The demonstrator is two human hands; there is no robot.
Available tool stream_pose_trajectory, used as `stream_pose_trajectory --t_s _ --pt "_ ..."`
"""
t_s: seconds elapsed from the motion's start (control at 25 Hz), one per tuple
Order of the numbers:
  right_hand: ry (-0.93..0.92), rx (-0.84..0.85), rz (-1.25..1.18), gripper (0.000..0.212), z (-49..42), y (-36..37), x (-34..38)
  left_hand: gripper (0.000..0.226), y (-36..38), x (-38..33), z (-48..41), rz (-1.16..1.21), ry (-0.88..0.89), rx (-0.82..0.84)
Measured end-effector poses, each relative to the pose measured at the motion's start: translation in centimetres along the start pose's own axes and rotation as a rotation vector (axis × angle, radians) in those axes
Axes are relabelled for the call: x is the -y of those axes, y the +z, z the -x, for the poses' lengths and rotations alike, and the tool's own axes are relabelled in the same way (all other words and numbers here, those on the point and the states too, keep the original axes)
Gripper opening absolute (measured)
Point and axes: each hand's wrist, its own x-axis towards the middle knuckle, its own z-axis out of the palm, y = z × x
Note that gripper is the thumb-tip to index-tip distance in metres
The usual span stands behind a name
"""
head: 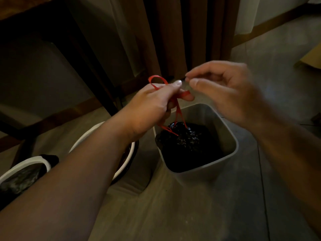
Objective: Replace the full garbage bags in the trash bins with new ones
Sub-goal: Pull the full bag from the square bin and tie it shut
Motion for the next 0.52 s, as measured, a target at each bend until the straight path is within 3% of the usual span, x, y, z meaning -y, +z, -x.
stream_pose_trajectory --t_s 0.12,0.36,0.44,0.52 --pt "0.065 0.09 -0.151 0.021 0.5 0.8 -1.5 0.042 0.1 0.0 -0.2 0.153 -0.037 -0.011" --pt "-0.023 -0.051 -0.169 0.013 0.6 2.0 -2.9 0.031 0.7 1.4 -0.2 0.209 -0.002 -0.054" --pt "0.079 -0.108 -0.418 0.013 0.5 2.1 -3.3 0.025 0.4 2.0 -0.2 0.213 0.008 -0.125" --pt "0.229 -0.044 -0.734 0.013 0.6 2.0 -3.5 0.012 -0.2 2.4 -0.1 0.208 0.034 -0.222"
